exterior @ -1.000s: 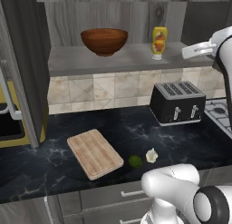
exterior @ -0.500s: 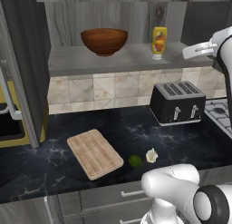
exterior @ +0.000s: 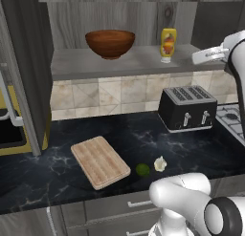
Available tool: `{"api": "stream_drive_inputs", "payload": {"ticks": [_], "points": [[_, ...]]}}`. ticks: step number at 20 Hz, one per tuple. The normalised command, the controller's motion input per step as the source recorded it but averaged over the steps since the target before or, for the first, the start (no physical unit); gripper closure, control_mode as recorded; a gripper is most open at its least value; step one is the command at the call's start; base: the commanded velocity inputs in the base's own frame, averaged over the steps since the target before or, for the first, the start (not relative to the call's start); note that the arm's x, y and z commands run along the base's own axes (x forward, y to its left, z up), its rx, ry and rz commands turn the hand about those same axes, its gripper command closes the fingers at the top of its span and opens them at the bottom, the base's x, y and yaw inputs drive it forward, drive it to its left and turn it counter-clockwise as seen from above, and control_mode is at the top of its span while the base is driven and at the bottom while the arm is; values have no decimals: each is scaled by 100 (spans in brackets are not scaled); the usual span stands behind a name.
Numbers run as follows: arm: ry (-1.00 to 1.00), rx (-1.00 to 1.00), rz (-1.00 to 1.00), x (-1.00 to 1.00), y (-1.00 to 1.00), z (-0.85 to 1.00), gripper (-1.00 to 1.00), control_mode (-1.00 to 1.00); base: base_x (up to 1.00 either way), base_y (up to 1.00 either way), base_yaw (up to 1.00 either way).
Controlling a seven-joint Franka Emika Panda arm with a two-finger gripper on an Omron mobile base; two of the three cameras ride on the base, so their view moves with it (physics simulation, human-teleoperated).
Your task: Open the cabinet. Place the bowl and condiment on the counter. Then place the lime and garlic on the cutting board.
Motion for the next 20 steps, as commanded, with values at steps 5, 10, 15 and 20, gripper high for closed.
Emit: {"api": "stream_drive_inputs", "payload": {"ticks": [5, 10, 15, 20], "points": [[1, 0, 0, 9, 0, -1, -100, -100, 0, 0, 0], [1, 1, 0, 13, -2, -10, -100, -100, 0, 0, 0], [0, 3, 0, 13, -10, -7, -100, -100, 0, 0, 0], [1, 2, 0, 12, -3, -3, -100, -100, 0, 0, 0]]}}
